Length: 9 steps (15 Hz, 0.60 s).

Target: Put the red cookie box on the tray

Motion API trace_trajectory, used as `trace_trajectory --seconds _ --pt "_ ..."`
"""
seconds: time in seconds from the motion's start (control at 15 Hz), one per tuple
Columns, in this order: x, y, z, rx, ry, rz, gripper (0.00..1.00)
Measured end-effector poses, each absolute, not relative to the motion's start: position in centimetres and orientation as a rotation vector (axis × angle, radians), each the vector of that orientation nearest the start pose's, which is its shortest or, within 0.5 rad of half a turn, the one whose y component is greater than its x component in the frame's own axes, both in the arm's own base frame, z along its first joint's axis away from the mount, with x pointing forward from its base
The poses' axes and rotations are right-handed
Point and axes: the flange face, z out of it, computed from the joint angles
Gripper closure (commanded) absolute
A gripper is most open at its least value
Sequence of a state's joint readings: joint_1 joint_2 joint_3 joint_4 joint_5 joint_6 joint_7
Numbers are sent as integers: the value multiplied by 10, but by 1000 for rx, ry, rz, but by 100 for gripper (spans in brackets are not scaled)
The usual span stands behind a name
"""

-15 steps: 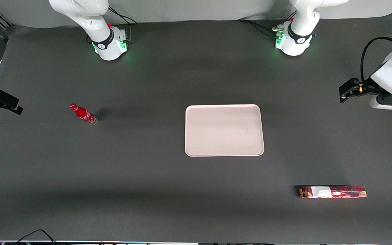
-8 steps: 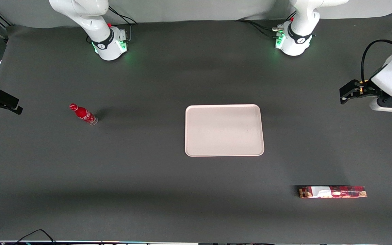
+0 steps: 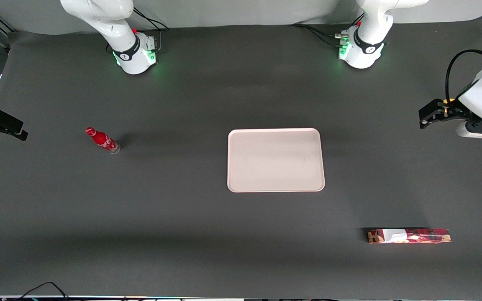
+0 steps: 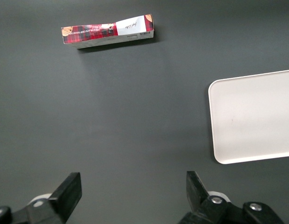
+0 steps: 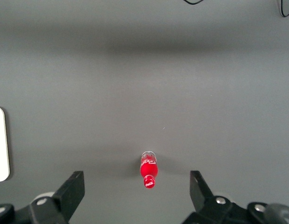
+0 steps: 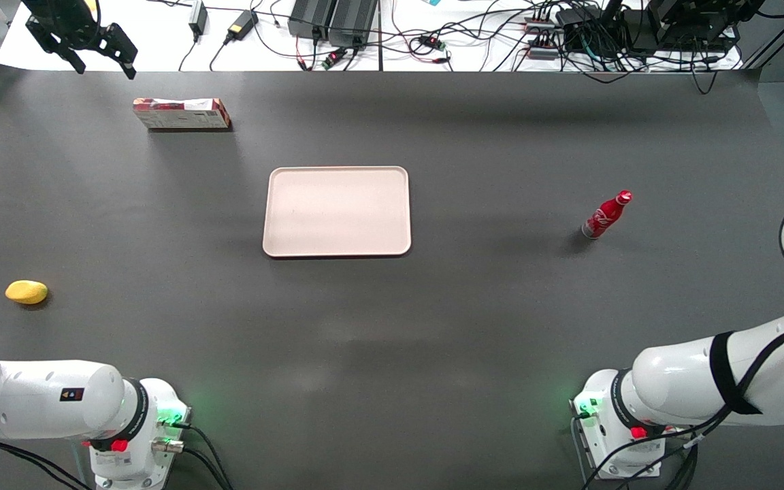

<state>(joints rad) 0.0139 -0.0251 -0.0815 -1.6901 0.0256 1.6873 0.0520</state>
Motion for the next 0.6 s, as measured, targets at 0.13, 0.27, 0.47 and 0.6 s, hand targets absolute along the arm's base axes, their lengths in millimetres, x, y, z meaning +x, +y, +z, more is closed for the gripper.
trace_trajectory --seconds 0.13,0.27,0.47,0.6 --pt "554 -36 592 -3108 192 -36 0" --pt "556 -36 594 -3107 207 -44 0" --pt "566 -35 596 -3088 392 -54 0" --pt "578 -31 588 -3054 601 -46 0"
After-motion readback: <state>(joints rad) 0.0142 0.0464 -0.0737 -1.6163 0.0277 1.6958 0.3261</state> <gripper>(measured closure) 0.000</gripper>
